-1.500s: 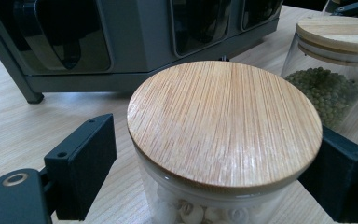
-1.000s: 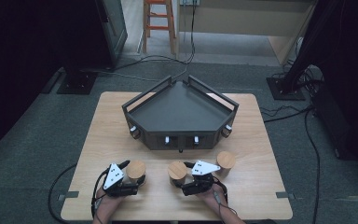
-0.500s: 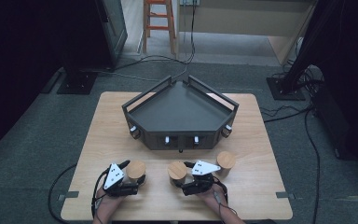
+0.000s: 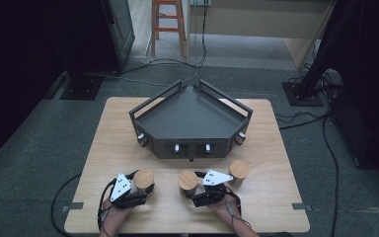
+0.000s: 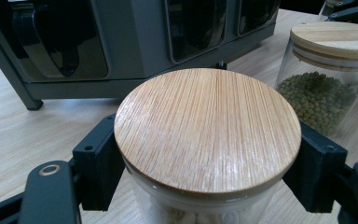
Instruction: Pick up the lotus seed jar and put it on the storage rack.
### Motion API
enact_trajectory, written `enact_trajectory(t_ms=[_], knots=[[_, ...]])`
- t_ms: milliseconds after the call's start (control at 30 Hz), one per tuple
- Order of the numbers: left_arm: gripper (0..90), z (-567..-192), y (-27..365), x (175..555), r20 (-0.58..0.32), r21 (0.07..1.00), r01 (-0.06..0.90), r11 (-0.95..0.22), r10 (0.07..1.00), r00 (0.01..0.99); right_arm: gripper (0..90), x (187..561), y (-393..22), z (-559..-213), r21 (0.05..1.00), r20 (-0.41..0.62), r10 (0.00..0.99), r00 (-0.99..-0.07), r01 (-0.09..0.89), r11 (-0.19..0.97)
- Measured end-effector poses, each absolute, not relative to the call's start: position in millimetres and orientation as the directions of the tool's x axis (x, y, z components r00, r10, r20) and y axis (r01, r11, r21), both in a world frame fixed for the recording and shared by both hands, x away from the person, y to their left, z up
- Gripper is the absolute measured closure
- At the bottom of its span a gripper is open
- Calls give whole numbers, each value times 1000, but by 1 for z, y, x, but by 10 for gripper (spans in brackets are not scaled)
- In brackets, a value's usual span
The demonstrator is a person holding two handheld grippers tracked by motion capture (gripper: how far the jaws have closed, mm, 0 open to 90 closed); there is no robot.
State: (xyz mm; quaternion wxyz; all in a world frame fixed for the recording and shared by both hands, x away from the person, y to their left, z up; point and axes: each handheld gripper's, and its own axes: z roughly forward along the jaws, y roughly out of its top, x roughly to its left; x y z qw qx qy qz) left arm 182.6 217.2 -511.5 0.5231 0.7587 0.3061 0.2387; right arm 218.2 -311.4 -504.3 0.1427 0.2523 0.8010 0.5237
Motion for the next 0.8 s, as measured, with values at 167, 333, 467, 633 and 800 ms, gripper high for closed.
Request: enact_trajectory(t_ms=[167, 333, 467, 633, 800], knots=[[248, -510, 216, 182, 38, 938, 222, -265, 718, 695, 156, 218, -311, -504, 910, 37, 555, -831, 258, 325], [252, -509, 214, 182, 33, 938, 230, -261, 724, 689, 156, 218, -311, -504, 910, 35, 555, -831, 256, 326], [253, -509, 212, 181, 37, 937, 230, -262, 731, 682, 155, 218, -311, -504, 910, 34, 555, -831, 256, 327], [253, -508, 210, 180, 44, 936, 229, -268, 733, 678, 156, 218, -311, -504, 909, 32, 554, -832, 254, 329], [253, -506, 208, 179, 23, 938, 242, -249, 740, 672, 156, 217, -311, -504, 911, 28, 557, -830, 250, 327]])
